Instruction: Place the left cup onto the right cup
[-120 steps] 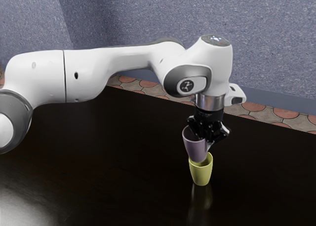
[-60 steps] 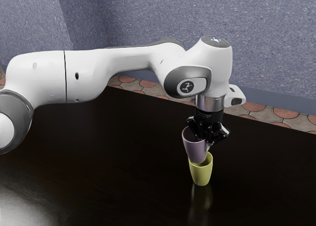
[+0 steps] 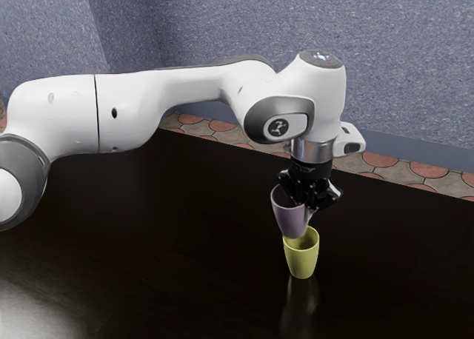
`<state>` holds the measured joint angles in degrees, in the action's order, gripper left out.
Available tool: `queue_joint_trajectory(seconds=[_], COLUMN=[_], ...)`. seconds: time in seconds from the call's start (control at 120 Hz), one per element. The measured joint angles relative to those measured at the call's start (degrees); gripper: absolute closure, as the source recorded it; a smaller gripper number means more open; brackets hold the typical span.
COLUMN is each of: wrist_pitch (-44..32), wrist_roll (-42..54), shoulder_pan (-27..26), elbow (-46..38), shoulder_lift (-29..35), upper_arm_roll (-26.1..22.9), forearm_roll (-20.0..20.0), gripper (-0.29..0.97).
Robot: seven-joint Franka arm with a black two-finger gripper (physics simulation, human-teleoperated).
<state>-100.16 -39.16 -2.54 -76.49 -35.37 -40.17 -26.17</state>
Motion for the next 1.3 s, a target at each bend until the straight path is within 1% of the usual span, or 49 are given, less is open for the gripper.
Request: queue_joint_trajectory(seconds=[1.3], wrist_pitch=[-1.1], wrist_roll=[-0.9], shoulder_pan=[-0.4], elbow=[-0.9], shoulder_lift=[-2.3], upper_arm_roll=[0.0], forearm_roll=[0.0], gripper=[0.78])
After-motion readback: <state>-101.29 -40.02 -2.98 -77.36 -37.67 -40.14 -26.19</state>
